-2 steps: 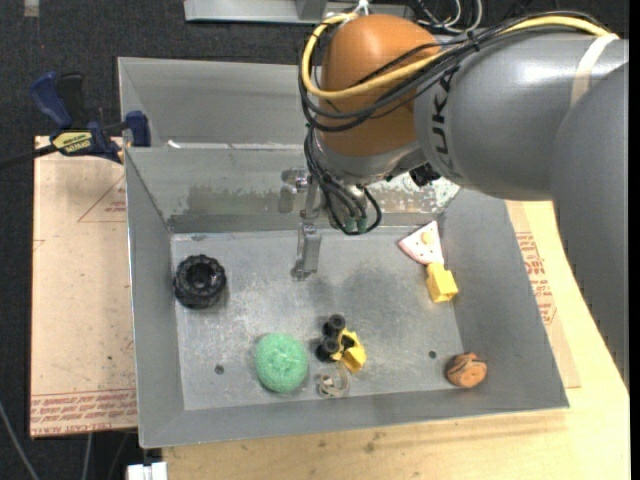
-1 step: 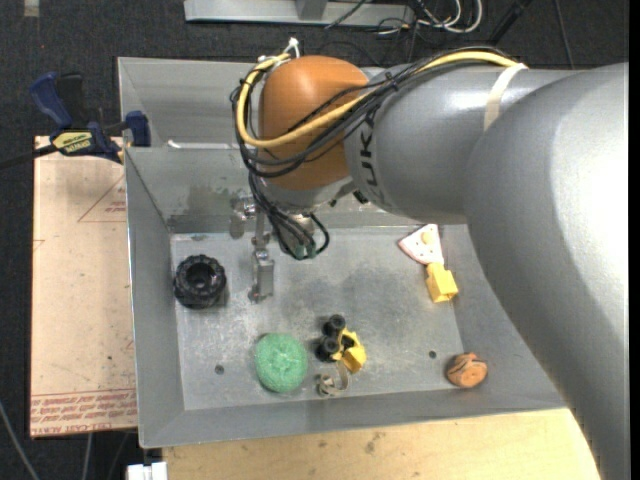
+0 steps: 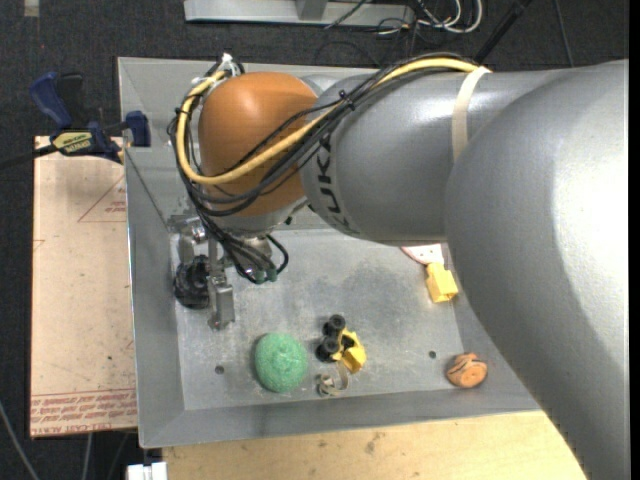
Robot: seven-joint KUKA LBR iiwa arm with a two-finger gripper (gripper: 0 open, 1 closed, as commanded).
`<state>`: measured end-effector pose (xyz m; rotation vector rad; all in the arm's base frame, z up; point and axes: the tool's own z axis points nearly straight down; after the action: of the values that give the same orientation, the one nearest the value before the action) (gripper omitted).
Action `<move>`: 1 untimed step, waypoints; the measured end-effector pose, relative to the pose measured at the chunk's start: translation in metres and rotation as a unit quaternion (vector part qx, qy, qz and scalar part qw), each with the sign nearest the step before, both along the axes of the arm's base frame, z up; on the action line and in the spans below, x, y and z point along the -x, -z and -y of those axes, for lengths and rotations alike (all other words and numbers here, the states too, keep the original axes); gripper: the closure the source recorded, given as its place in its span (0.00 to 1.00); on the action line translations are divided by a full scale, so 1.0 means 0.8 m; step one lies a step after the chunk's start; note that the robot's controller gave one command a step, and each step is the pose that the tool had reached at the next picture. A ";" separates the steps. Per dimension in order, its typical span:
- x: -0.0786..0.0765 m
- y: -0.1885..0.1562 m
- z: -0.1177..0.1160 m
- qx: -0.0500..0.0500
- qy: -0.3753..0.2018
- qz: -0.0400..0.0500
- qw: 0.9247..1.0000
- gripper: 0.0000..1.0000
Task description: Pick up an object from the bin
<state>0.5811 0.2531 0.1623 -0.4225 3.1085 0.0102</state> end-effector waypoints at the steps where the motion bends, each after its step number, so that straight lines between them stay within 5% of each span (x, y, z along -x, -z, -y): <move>1: -0.033 0.046 0.014 0.000 0.070 0.002 0.998 0.00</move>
Offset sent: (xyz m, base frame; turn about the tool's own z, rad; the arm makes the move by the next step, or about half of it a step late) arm 0.0190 -0.0170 -0.0923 0.0650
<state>0.6077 0.2420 0.1258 -0.2030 3.1262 0.0075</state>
